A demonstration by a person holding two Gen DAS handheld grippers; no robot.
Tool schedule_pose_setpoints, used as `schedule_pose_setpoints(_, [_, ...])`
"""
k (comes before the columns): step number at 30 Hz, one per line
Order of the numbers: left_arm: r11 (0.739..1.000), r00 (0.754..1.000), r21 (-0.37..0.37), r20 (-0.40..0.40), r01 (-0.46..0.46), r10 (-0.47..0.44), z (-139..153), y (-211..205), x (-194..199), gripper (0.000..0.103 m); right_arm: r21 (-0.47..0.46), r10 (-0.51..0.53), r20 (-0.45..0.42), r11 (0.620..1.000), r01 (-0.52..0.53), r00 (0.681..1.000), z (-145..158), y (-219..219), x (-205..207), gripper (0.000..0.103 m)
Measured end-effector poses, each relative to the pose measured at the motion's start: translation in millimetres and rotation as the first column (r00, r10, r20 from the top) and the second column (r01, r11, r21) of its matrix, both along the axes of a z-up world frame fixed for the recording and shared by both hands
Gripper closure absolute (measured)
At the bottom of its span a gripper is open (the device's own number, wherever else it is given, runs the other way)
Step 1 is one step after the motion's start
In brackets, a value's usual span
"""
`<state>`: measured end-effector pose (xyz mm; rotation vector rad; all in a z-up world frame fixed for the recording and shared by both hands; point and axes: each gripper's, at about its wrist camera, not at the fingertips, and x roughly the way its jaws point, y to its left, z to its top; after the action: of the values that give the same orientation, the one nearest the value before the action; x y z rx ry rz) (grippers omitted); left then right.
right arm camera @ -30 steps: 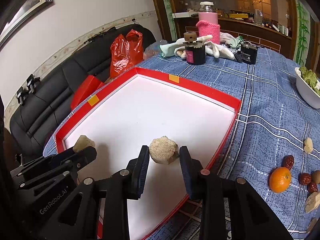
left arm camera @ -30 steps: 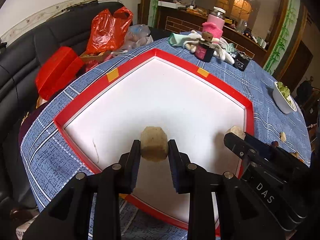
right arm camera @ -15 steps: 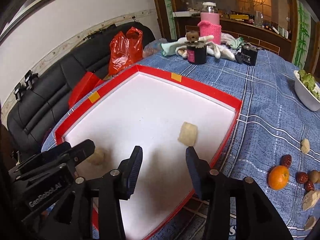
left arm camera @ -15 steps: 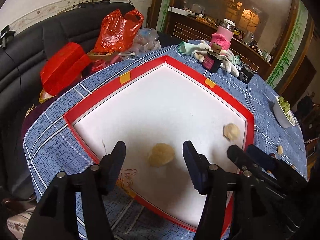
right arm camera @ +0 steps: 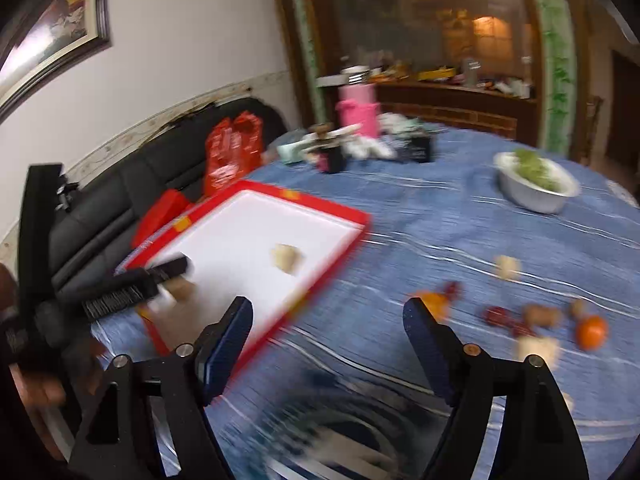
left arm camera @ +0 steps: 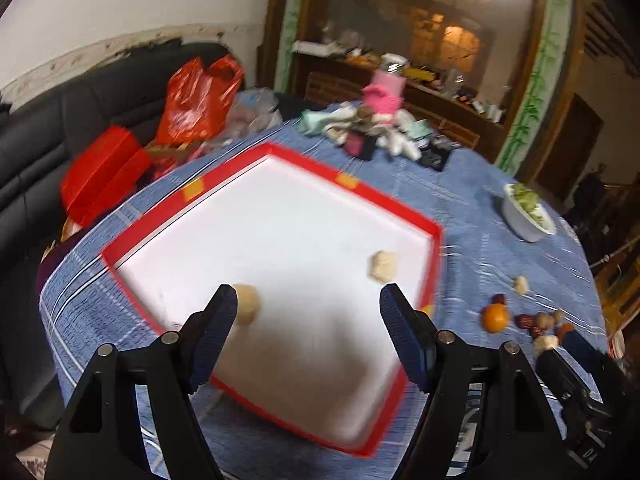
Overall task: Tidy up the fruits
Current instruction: 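Move both open tools back toward the row of snacks, then grasp a beige cube with the right tool while the left tool grasps another cube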
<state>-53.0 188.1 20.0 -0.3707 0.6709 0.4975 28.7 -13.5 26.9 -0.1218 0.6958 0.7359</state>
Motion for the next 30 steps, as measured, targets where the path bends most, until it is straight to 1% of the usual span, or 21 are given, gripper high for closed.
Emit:
schedule_pose_setpoints(3, [0.995,0.995,0.028,0.029,0.091,-0.092,7.1,-27.5,9.3,0.029,0.029,-0.123,-0.013,0.992,0.123,0.992,-0.8,-58.9,-0.5,0.023])
schedule_pose_setpoints(4, [0.989,0.990,0.044,0.031,0.138,-0.140,8.1,-41.1,15.1,0.029,0.039,-0.183,-0.022,0.982,0.184,0.983,-1.5,-82.6,-0.4,0.022])
schedule_pose_setpoints(5, [0.983,0.984,0.053,0.029,0.175,-0.177,8.3,-50.7,19.9,0.029,0.045,-0.223,-0.028,0.973,0.224,0.974,-2.6,-98.5,-0.7,0.022])
schedule_pose_setpoints(6, [0.971,0.973,0.066,0.019,0.229,-0.230,6.7,-66.2,27.3,0.029,0.046,-0.257,-0.036,0.965,0.259,0.966,-4.5,-112.7,-0.7,0.022])
schedule_pose_setpoints(7, [0.964,0.967,0.074,0.010,0.254,-0.255,5.4,-75.5,31.7,0.029,0.031,-0.294,-0.049,0.955,0.296,0.955,-8.8,-127.8,0.5,0.022])
schedule_pose_setpoints(9, [0.951,0.955,0.086,-0.010,0.296,-0.296,1.2,-92.4,41.4,0.029,0.009,-0.332,-0.065,0.943,0.334,0.941,-16.1,-143.4,2.6,0.022])
schedule_pose_setpoints(11, [0.946,0.949,0.078,-0.026,0.315,-0.314,-2.2,-99.4,47.4,0.029,-0.015,-0.352,-0.094,0.936,0.353,0.931,-25.4,-154.1,6.9,0.023])
schedule_pose_setpoints(13, [0.945,0.947,0.068,-0.036,0.321,-0.319,-5.5,-103.0,53.0,0.029,-0.020,-0.352,-0.104,0.936,0.352,0.930,-29.0,-156.8,10.1,0.027])
schedule_pose_setpoints(16, [0.947,0.949,0.063,-0.052,0.315,-0.312,-10.5,-104.7,58.0,0.029,-0.029,-0.348,-0.118,0.937,0.347,0.930,-32.4,-154.2,20.6,0.037])
schedule_pose_setpoints(17, [0.948,0.950,0.059,-0.058,0.311,-0.308,-11.8,-103.7,60.8,0.029,-0.038,-0.348,-0.124,0.937,0.346,0.929,-34.2,-151.8,24.6,0.042])
schedule_pose_setpoints(19, [0.950,0.951,0.051,-0.063,0.307,-0.304,-14.3,-103.8,61.4,0.029,-0.071,-0.345,-0.135,0.938,0.339,0.929,-41.8,-144.6,34.4,0.056])
schedule_pose_setpoints(21, [0.950,0.950,0.046,-0.062,0.309,-0.306,-17.0,-106.6,61.4,0.029,-0.091,-0.351,-0.165,0.936,0.340,0.922,-52.0,-140.3,43.3,0.075])
schedule_pose_setpoints(22, [0.948,0.948,0.045,-0.062,0.314,-0.311,-17.7,-107.9,62.3,0.029,-0.101,-0.352,-0.177,0.936,0.339,0.919,-57.0,-140.0,45.8,0.079])
schedule_pose_setpoints(23, [0.946,0.946,0.043,-0.062,0.321,-0.318,-18.8,-109.4,62.2,0.029,-0.108,-0.356,-0.190,0.934,0.341,0.915,-62.2,-139.2,48.6,0.087])
schedule_pose_setpoints(26, [0.931,0.930,0.033,-0.065,0.364,-0.361,-20.3,-122.3,69.7,0.029,-0.097,-0.351,-0.186,0.936,0.338,0.918,-65.5,-141.6,47.8,0.088])
schedule_pose_setpoints(30, [0.895,0.894,0.031,-0.059,0.446,-0.443,-20.8,-152.9,83.8,0.030,-0.053,-0.358,-0.188,0.934,0.355,0.915,-63.5,-151.2,48.5,0.088])
